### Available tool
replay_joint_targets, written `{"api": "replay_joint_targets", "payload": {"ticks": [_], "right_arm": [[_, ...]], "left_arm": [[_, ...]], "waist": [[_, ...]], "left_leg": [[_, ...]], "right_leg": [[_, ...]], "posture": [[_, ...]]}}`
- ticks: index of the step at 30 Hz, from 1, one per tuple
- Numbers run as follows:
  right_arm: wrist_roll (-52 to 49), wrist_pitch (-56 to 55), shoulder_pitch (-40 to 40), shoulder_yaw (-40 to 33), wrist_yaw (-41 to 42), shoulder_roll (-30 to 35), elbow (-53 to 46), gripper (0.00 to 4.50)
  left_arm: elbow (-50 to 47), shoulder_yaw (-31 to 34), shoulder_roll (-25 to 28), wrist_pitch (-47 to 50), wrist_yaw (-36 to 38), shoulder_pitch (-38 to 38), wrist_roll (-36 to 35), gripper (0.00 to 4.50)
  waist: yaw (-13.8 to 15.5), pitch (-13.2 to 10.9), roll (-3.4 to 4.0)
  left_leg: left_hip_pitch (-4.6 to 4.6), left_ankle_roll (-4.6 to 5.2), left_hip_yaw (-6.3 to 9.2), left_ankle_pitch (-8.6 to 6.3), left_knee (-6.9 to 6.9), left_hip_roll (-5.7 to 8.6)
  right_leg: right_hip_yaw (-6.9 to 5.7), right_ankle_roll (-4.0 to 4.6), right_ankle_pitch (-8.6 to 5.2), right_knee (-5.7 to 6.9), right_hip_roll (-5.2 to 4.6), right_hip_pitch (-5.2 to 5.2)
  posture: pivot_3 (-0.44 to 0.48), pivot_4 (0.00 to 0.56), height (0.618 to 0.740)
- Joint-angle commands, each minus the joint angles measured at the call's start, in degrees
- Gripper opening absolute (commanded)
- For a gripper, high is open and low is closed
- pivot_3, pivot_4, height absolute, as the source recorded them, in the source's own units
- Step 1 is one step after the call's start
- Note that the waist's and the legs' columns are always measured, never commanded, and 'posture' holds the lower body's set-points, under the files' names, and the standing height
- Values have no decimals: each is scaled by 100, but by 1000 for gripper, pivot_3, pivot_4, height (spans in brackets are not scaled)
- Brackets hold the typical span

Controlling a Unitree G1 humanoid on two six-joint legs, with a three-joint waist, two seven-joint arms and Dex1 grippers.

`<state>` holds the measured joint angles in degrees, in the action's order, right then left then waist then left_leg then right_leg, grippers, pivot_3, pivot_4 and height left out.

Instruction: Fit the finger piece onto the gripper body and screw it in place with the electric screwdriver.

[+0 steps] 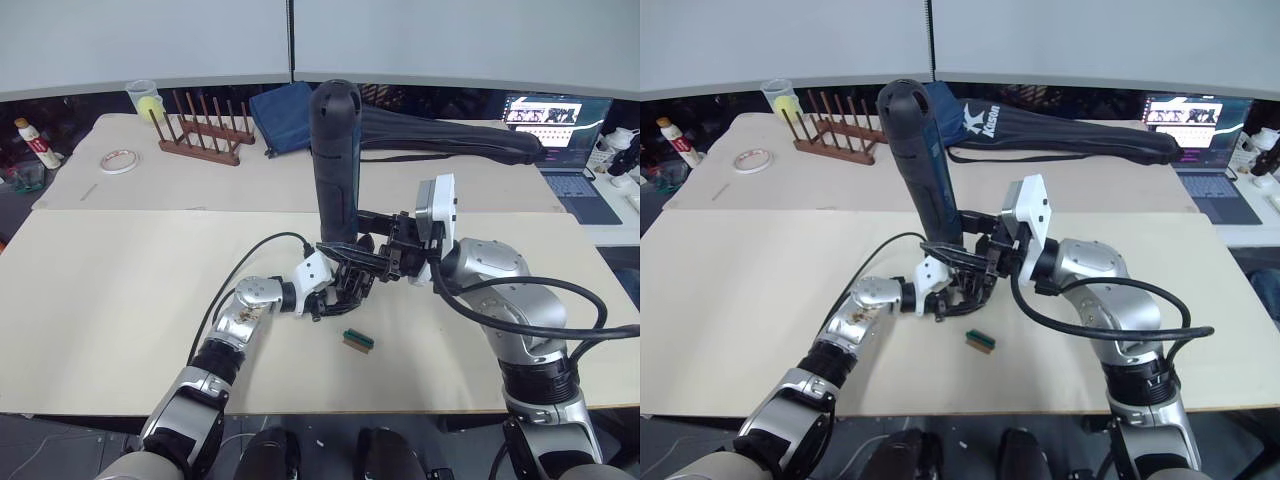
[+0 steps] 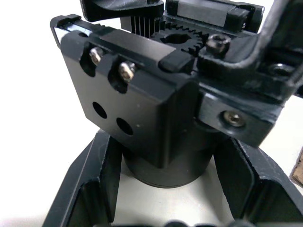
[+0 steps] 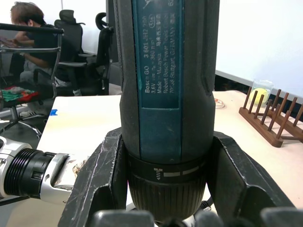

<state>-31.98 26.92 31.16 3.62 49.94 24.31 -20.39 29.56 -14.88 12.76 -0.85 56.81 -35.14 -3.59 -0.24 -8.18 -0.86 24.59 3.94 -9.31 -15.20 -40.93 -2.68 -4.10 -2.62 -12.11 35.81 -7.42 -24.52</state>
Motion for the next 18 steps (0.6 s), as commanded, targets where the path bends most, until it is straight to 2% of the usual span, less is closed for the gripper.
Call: {"api": "replay_joint_targets", "payload": {"ticks": [1, 18], "right_arm": [[-1, -266, 43, -113, 37, 41, -145, 1916], [-48, -268, 143, -143, 23, 83, -126, 1916]], "left_arm": [[-235, 56, -4, -31, -13, -31, -57, 2300], [-229, 56, -15, -28, -10, -40, -62, 2300]], "waist": [[0, 0, 0], [0, 0, 0]], "left_leg": [[0, 0, 0, 0, 0, 0], [0, 0, 0, 0, 0, 0]], "right_leg": [[0, 0, 0, 0, 0, 0], [0, 0, 0, 0, 0, 0]], "posture": [[0, 150, 740], [0, 150, 740]]}}
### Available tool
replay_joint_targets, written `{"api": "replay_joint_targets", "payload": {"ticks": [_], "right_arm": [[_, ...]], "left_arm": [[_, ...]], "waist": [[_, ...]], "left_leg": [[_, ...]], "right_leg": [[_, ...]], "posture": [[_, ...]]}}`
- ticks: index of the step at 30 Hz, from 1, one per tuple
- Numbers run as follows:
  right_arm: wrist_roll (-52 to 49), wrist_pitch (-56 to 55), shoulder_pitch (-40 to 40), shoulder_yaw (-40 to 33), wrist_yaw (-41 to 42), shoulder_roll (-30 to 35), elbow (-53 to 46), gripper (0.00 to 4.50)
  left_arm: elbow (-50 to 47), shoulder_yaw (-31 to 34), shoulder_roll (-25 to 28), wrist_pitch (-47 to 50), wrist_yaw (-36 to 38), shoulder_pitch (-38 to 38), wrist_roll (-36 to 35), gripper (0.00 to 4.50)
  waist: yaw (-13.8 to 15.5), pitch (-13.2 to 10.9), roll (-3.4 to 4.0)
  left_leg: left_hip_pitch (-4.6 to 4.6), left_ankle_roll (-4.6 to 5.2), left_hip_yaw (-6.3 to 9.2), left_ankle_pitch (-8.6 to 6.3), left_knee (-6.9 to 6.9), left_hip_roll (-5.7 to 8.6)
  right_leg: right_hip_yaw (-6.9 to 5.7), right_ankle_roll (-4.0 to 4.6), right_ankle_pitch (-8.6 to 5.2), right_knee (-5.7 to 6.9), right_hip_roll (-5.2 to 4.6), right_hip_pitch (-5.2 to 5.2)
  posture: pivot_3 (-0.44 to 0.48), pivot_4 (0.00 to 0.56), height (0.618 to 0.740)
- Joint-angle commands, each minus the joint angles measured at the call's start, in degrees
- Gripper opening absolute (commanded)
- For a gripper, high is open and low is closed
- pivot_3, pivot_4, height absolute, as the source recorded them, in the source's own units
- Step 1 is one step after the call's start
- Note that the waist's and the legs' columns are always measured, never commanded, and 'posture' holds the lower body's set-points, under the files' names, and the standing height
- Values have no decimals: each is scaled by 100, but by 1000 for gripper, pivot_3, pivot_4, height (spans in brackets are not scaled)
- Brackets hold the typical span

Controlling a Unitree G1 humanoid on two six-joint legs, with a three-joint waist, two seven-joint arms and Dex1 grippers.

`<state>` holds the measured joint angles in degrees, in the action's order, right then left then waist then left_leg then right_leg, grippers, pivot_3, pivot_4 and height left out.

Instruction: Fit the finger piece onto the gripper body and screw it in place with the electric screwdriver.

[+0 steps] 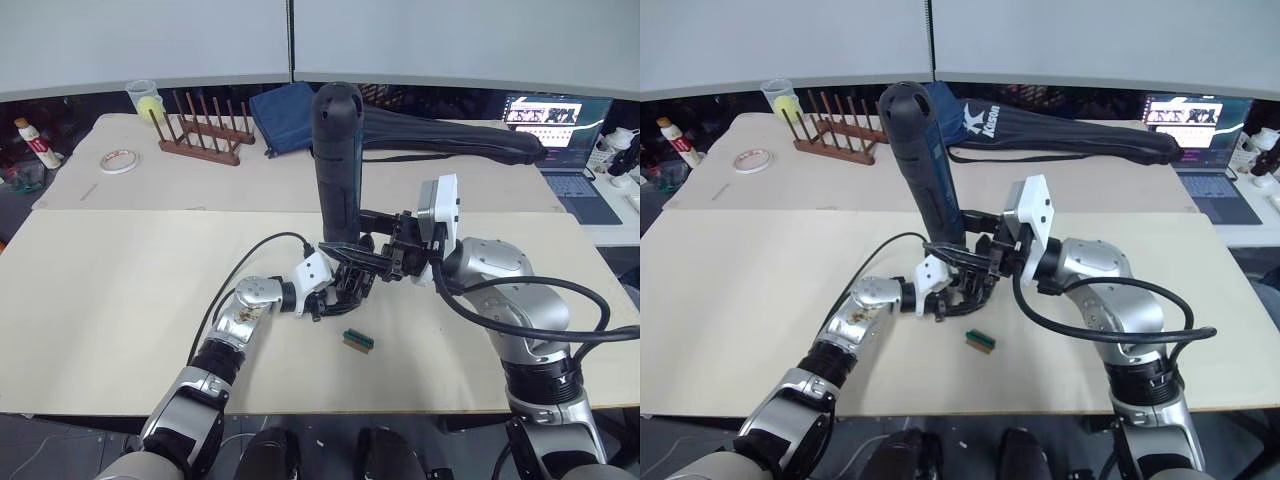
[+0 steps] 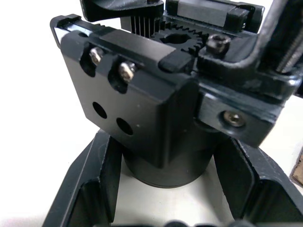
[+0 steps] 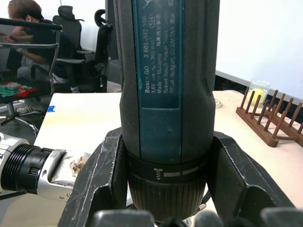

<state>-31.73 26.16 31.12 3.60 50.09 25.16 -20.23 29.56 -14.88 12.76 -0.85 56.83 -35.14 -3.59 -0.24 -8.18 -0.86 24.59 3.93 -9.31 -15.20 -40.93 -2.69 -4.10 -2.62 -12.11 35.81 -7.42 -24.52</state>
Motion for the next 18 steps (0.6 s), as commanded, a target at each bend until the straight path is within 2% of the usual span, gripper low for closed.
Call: {"api": "replay_joint_targets", "payload": {"ticks": [1, 18], "right_arm": [[-67, -197, 133, -127, 2, -15, -144, 1916], [66, -371, -31, -36, 37, -74, -39, 1916]], "left_arm": [[-230, 55, -15, -28, -13, -40, -62, 2300], [-228, 61, 0, -19, -7, -51, -61, 2300]], "waist": [[0, 0, 0], [-2, 0, 0]], "left_leg": [[0, 0, 0, 0, 0, 0], [0, 0, 0, 0, 0, 0]], "right_leg": [[0, 0, 0, 0, 0, 0], [0, 0, 0, 0, 0, 0]], "posture": [[0, 150, 740], [0, 150, 740]]}}
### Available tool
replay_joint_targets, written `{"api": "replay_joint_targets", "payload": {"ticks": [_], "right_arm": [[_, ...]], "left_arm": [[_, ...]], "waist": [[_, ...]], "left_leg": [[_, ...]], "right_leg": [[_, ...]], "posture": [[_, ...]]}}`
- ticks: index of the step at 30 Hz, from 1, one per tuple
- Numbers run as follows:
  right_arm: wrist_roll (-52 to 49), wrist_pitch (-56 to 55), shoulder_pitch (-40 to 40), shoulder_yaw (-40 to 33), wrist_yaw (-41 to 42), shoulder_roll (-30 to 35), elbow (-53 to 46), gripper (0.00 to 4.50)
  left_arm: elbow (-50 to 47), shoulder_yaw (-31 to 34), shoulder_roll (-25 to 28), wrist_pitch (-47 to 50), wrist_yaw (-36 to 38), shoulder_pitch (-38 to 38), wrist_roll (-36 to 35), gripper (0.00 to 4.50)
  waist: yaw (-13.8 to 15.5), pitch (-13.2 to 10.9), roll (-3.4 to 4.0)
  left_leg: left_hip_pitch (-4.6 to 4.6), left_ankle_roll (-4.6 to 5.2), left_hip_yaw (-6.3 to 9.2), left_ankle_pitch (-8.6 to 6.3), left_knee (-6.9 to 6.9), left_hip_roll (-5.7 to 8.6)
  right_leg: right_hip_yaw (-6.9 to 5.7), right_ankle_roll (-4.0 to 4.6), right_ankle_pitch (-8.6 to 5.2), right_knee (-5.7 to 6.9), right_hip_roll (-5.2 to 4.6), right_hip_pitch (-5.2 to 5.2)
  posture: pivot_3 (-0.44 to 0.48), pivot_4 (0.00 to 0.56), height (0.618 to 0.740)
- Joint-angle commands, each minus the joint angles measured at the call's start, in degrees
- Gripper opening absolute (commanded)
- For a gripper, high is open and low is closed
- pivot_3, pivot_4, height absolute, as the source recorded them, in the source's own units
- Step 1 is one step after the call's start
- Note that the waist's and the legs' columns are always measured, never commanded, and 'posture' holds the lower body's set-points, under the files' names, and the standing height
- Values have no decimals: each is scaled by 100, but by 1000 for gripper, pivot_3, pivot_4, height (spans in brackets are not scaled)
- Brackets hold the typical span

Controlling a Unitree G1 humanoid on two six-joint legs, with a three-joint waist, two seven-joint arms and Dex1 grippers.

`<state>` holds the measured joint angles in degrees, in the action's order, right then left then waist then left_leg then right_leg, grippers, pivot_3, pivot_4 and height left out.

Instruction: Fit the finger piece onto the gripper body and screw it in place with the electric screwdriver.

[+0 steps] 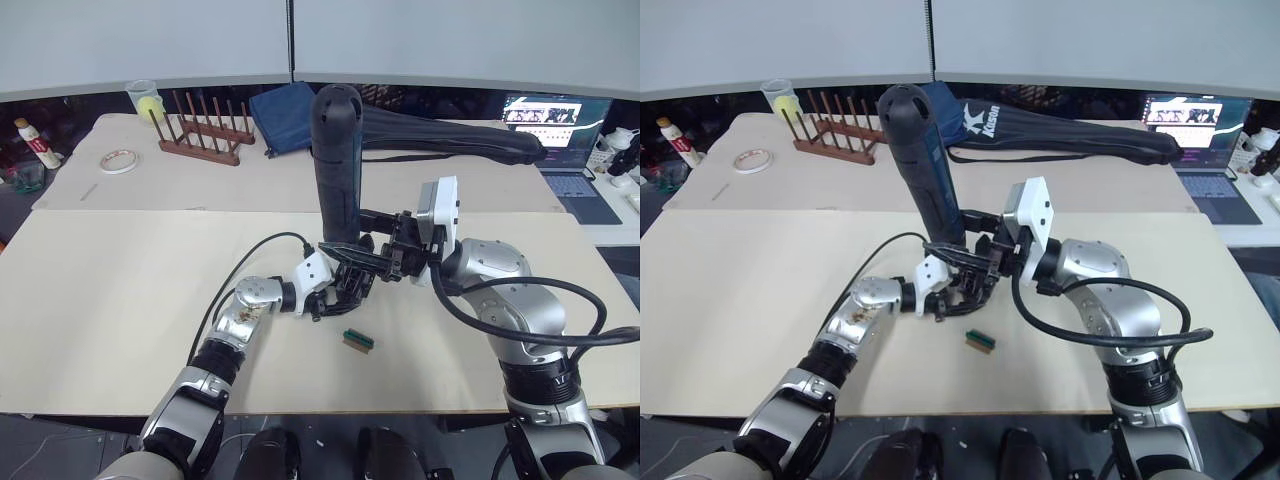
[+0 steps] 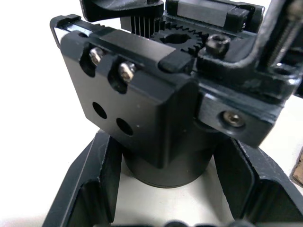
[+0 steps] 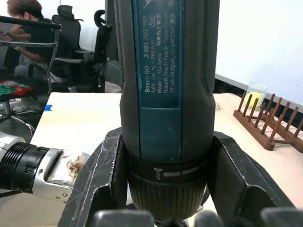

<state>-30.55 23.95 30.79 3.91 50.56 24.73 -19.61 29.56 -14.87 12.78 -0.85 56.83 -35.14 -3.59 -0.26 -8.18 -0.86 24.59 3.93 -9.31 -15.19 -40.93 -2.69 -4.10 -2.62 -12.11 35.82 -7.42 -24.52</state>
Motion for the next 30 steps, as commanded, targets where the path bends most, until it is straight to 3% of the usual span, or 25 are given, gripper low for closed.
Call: {"api": "replay_joint_targets", "payload": {"ticks": [1, 30], "right_arm": [[-66, -130, -10, -66, -19, -37, -112, 1916], [-211, -35, -126, -79, -79, -16, -261, 1916]], "left_arm": [[-226, 62, -1, -19, -7, -54, -61, 2300], [-169, 64, -1, -49, 0, -91, -53, 2300]], "waist": [[0, 0, 0], [-4, 0, 0]], "left_leg": [[0, 0, 0, 0, 0, 0], [0, 0, 0, 0, 0, 0]], "right_leg": [[0, 0, 0, 0, 0, 0], [0, 0, 0, 0, 0, 0]], "posture": [[0, 150, 740], [0, 150, 740]]}}
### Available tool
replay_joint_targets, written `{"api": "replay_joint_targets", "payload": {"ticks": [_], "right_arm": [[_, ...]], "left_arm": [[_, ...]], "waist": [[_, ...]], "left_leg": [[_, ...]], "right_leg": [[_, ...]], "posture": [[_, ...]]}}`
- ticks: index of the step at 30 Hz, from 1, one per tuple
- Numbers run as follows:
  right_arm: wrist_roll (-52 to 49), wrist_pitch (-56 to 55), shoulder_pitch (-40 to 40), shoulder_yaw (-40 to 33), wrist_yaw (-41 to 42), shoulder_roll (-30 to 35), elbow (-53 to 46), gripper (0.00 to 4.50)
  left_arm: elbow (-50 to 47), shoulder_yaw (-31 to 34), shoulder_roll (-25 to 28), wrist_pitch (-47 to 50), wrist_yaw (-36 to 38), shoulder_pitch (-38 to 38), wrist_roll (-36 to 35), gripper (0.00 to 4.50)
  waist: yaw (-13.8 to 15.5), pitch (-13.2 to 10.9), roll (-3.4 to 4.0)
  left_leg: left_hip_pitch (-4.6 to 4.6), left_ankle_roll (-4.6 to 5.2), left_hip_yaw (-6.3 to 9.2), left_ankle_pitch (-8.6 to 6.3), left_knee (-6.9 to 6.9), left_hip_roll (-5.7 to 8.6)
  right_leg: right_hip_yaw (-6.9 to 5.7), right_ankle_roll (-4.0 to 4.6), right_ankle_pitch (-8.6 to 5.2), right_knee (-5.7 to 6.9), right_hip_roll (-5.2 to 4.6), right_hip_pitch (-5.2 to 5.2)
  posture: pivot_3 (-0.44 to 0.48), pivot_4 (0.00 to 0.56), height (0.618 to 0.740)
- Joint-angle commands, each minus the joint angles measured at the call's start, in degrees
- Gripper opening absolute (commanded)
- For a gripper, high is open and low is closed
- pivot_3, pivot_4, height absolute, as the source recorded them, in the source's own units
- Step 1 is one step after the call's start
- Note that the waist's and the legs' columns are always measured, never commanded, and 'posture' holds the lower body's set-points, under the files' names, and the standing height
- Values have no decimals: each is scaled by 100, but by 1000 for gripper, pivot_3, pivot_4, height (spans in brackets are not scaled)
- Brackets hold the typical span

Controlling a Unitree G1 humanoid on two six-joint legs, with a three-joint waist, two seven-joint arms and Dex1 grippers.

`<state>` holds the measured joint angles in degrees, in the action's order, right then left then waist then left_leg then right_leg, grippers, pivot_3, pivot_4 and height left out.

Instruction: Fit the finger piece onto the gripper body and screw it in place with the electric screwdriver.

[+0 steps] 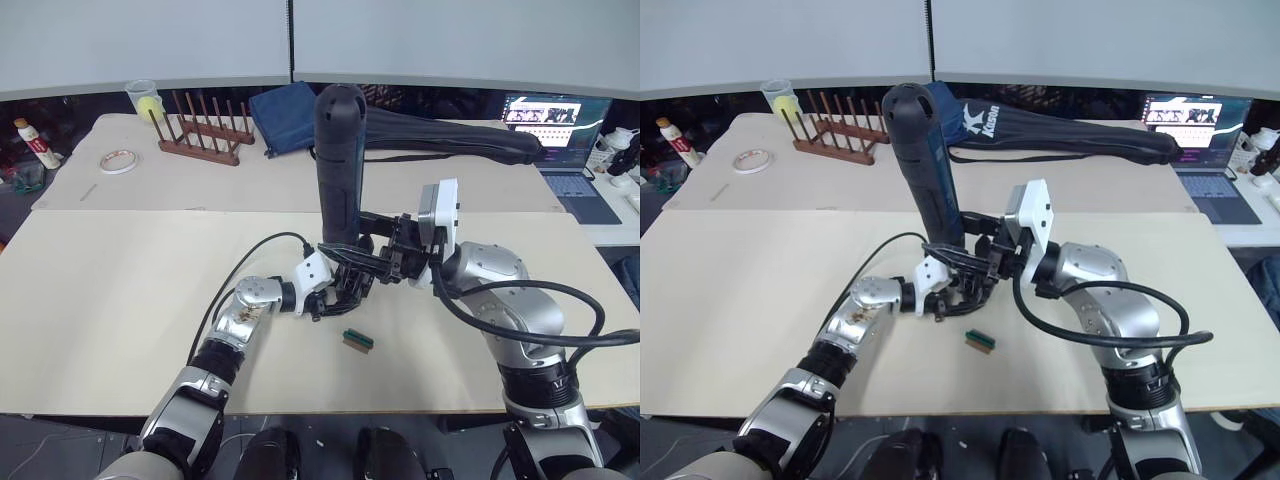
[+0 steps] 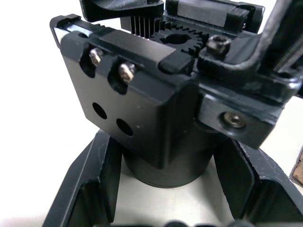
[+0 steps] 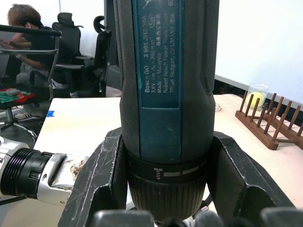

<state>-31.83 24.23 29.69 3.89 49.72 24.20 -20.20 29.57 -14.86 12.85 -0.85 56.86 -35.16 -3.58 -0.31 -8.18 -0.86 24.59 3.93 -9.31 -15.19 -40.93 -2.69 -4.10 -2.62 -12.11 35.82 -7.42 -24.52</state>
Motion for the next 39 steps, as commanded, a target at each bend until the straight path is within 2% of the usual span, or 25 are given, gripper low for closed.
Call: {"api": "replay_joint_targets", "payload": {"ticks": [1, 24, 39], "right_arm": [[-87, -59, -18, -79, 2, 36, -209, 1916], [154, -252, -137, -19, 63, 29, 9, 1916], [494, -469, -25, 240, 130, 121, 505, 1916]], "left_arm": [[-171, 61, -7, -48, -3, -89, -52, 2300], [-173, 70, -11, -57, -36, -84, -45, 2300], [-46, 86, -18, -89, -15, -195, -45, 2300]], "waist": [[0, 0, 0], [0, 0, 0], [0, 0, 0]], "left_leg": [[0, 0, 0, 0, 0, 0], [0, 0, 0, 0, 0, 0], [-4, -1, 1, 1, -1, 0]], "right_leg": [[0, 0, 0, 0, 0, 0], [0, 0, 0, 0, 0, 0], [0, 0, 0, 1, 0, 5]], "posture": [[0, 150, 740], [0, 150, 740], [0, 150, 740]]}}
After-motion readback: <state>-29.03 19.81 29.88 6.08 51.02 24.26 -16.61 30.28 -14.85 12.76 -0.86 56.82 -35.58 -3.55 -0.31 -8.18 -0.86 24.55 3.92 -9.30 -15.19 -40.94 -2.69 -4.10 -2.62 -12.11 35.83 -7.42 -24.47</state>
